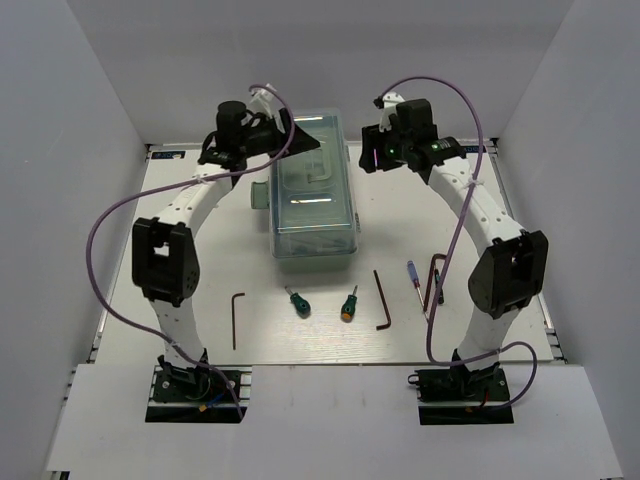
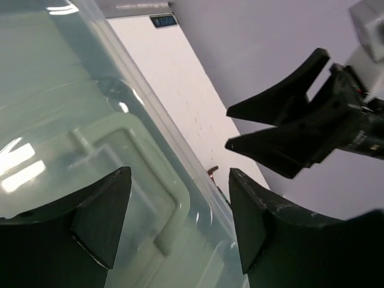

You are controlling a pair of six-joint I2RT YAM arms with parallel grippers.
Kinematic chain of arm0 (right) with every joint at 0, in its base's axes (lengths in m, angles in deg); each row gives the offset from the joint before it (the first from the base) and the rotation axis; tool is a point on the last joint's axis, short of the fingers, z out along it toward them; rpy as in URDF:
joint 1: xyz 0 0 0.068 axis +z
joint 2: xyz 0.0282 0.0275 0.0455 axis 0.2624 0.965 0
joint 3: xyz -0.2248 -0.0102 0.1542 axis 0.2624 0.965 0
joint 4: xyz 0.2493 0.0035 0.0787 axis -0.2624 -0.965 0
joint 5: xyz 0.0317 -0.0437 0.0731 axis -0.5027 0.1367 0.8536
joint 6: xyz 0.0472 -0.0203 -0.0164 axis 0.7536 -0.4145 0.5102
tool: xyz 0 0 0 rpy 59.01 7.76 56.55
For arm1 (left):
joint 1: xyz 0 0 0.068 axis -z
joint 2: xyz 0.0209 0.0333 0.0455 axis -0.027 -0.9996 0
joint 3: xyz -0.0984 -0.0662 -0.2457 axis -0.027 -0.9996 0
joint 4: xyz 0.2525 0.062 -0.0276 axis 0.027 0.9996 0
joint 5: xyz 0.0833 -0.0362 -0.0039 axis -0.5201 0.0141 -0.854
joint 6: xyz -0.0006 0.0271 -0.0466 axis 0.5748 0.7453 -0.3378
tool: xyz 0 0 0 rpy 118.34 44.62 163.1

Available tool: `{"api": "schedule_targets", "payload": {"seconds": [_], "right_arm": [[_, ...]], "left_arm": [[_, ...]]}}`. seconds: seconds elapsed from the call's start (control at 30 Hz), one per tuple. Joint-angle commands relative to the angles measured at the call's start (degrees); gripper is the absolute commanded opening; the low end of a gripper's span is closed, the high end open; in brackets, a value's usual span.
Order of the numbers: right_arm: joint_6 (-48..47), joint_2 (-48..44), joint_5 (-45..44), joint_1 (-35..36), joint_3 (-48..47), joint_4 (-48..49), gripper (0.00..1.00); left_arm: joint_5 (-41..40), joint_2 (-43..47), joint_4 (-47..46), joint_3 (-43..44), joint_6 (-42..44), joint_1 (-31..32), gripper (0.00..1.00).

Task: Sort the tools into containers

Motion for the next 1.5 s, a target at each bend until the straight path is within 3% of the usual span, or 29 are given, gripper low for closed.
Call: {"api": "schedule_targets", "payload": {"seconds": [0.0,0.17,0.47,0.83,1.27,1.47], "right_arm": [[0.3,-3.5,-1.1,-0.7,2.5,2.9,0.63],[1.7,-1.9,3.3,-1.5,2.7,1.4,0.63],[4.8,0.2,14.9,-1.7,4.2,0.2,0.63],[6.6,0.1,19.3,-1.9,6.7,1.5,0.62],[8.6,0.6,26.8,-1.8,7.7,2.0,0.62],[10.8,1.2,34.3,-1.8,8.3,3.5,0.62]], "left_arm": [[1.7,-2.1,6.8,9.4,3.2,3.0,0.76],[-5.6,-6.9,19.6,19.6,6.8,6.4,0.76],[-20.1,-9.8,38.6,29.2,11.7,8.9,0.67],[-22.3,-14.1,42.3,32.9,11.7,11.2,0.6],[-31.6,-19.3,55.5,40.5,13.4,13.9,0.58],[-27.8,-21.2,55.7,40.5,13.9,16.0,0.52]]}}
